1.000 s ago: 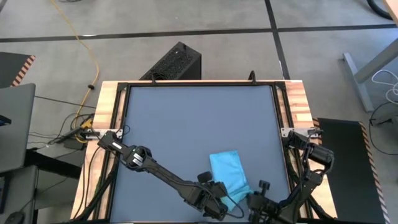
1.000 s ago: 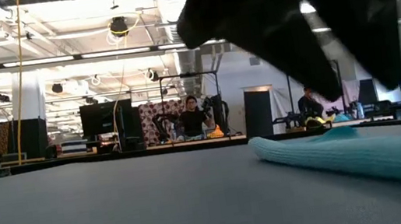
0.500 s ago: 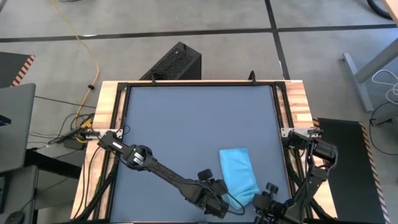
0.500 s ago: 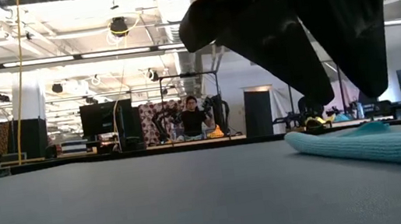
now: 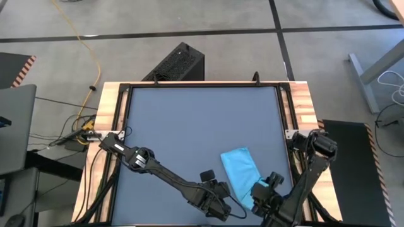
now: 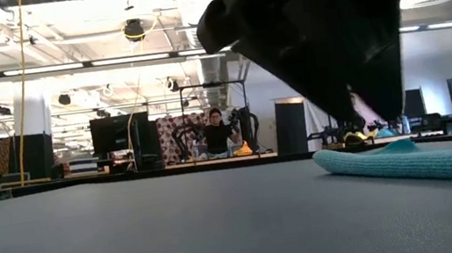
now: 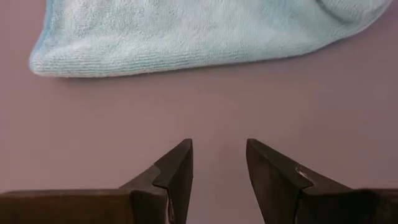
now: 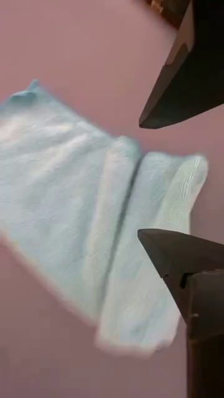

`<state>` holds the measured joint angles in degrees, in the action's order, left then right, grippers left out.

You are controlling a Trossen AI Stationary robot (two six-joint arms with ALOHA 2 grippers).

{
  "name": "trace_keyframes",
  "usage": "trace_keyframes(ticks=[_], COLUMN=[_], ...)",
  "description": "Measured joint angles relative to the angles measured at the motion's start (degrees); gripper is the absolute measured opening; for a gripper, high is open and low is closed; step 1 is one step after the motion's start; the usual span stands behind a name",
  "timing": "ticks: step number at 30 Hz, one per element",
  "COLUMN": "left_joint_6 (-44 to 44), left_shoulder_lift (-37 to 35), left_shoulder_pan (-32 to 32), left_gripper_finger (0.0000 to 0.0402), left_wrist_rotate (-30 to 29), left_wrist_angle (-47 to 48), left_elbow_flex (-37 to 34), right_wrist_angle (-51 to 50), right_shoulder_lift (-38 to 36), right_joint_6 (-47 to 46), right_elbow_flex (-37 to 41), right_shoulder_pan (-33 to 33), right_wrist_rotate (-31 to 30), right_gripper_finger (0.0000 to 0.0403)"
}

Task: Roll towel
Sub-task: Roll the blue microfiber towel

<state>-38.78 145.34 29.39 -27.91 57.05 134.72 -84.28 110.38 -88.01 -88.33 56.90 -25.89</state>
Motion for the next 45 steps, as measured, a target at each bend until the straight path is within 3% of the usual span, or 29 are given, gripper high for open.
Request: trace_keyframes(ticks=[4, 9, 18, 26, 29, 35, 45], left_joint_6=[1.27, 2.57, 2.55, 4.08, 6.82, 14.21, 19.91], left_shoulder_lift=[0.02, 0.02, 0.02, -0.04, -0.36, -0.85, -0.99], left_shoulder_pan=[-0.07, 0.16, 2.58, 2.84, 2.78, 1.14, -4.03], left_gripper_finger=[0.0139, 0.0139, 0.0139, 0.0139, 0.0139, 0.0139, 0.0139], left_wrist_rotate=[-0.97, -2.95, -5.59, -5.11, -3.17, 6.91, 20.38], left_wrist_angle=[1.73, 2.14, 1.88, 0.77, -2.84, -12.2, -21.68], left_elbow_flex=[0.0, 0.0, 0.0, -0.02, -0.02, -0.01, -0.04], right_wrist_angle=[0.3, 6.03, 14.47, 29.98, 30.81, 32.99, 51.43], right_shoulder_lift=[-0.44, -0.32, -1.59, -12.8, -17.36, -23.06, -24.21], right_joint_6=[-0.87, -1.92, 1.07, -0.83, -0.63, 0.04, 2.58], right_elbow_flex=[0.54, 4.66, 14.14, 27.84, 31.8, 37.31, 46.74], right_shoulder_pan=[-2.55, -7.99, -12.91, -12.67, -12.76, -13.01, -12.69], right_wrist_rotate=[-5.67, -7.02, 1.39, 2.0, 0.96, -2.38, -2.24], right_gripper_finger=[0.0305, 0.0305, 0.0288, 0.0266, 0.0265, 0.0265, 0.0265])
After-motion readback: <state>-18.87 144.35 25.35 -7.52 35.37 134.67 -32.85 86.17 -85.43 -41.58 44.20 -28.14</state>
